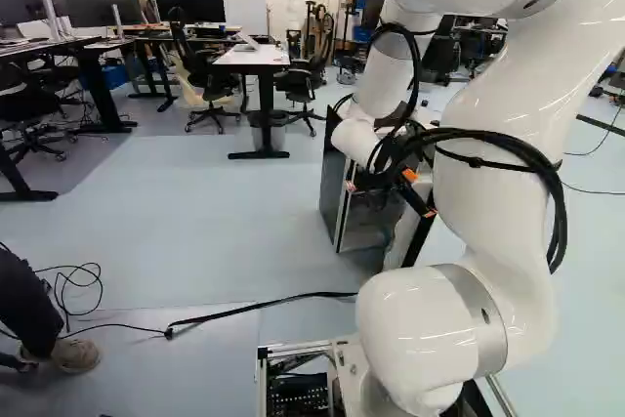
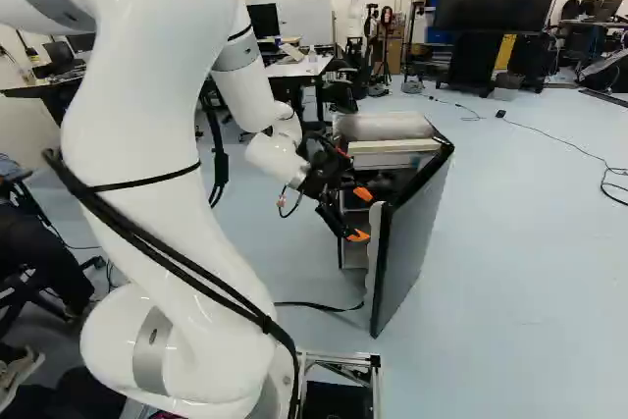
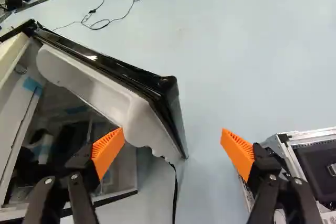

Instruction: Open the fridge door

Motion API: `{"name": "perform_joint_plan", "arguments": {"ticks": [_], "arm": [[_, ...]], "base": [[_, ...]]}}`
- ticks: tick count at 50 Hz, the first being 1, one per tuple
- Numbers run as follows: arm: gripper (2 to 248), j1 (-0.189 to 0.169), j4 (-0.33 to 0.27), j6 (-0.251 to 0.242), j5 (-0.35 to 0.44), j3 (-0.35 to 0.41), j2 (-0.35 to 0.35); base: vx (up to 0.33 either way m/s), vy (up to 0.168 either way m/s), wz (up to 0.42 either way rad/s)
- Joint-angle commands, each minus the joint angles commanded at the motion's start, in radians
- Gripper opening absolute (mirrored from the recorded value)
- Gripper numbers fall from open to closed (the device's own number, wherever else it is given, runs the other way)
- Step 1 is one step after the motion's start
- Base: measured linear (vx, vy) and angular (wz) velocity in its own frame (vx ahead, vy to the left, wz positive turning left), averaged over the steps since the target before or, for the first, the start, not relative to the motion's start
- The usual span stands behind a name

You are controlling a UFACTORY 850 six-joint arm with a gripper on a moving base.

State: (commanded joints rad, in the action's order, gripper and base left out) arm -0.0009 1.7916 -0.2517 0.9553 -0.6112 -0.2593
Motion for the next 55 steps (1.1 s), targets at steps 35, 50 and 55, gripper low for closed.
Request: {"name": "perform_joint_plan", "arguments": {"ticks": [35,50,55], "arm": [[247,-0.082,-0.089,0.000,0.027,-0.055,-0.039],[247,-0.154,-0.105,0.000,0.027,-0.093,-0.066],[247,-0.179,-0.110,0.000,0.027,-0.105,-0.074]], "base": [[0.000,0.000,0.000],[0.000,0.000,0.000],[0.000,0.000,0.000]]}}
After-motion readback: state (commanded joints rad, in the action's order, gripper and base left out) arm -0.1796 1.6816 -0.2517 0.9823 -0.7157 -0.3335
